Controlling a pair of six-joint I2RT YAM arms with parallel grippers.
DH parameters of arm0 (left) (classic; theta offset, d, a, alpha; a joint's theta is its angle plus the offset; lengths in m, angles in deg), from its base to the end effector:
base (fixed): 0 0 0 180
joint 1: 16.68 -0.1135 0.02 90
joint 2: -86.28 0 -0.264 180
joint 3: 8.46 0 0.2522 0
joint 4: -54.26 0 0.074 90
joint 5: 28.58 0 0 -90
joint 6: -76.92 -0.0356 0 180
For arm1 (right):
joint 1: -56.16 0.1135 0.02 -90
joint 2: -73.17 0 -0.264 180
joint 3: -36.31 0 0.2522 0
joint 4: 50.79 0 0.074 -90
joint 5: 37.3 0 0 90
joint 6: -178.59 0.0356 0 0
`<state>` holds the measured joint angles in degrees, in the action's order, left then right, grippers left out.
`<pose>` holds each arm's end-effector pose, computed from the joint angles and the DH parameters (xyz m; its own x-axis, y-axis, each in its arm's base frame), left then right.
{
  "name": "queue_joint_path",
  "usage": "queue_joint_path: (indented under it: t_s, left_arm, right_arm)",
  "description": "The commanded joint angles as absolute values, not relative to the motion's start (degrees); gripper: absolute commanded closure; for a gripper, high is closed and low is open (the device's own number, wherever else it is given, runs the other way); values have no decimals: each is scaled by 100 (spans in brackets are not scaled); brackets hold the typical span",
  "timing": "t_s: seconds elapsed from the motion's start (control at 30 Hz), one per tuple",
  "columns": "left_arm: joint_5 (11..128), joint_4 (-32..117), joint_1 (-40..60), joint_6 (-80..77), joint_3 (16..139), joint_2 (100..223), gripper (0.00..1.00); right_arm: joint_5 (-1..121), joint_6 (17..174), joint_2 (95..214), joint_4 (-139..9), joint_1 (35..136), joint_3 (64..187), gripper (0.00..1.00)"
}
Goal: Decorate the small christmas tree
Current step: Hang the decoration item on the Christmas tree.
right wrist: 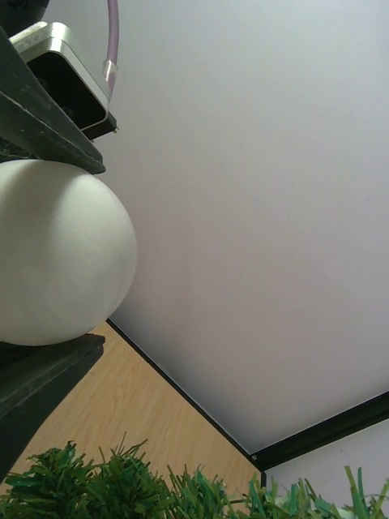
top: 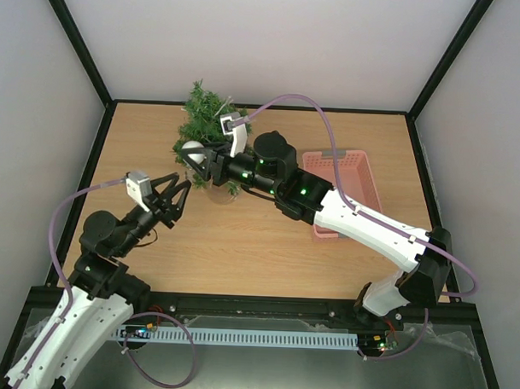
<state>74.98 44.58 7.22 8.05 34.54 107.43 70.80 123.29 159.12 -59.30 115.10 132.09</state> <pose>0.1009 -0.0538 0.3255 -0.0377 -0.3666 -0.9296 0.6323 0.7116 -0.3063 0.1751 0.3121 0.4224 -0.5450 0.1439 -0.8260 -0.8079 0.1732 0.5632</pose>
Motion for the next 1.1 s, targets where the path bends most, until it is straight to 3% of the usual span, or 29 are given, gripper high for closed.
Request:
queue_joint_path:
  t_s: [0.0, 0.57, 0.67, 0.87, 1.07]
  left_arm:
    - [7764, 4955, 740, 556, 3358, 10788, 52]
    - [7000, 4401, 740, 612, 3575, 10596, 29]
    - [7108, 4431, 740, 277, 3547, 10506, 29]
    - [7591, 4450, 740, -927, 3505, 10492, 43]
    - [8061, 4666, 740, -1430, 3401, 10685, 44]
  right_arm:
    - [7149, 12291, 15957, -5614, 11559, 13392, 57]
    - [7032, 12206, 15922, -5692, 11564, 13382, 57]
    - [7085, 12223, 15929, -5679, 11564, 13375, 56]
    - [7185, 12199, 15898, -5667, 11566, 13324, 56]
    - [7254, 12234, 15863, -5544, 11563, 13240, 56]
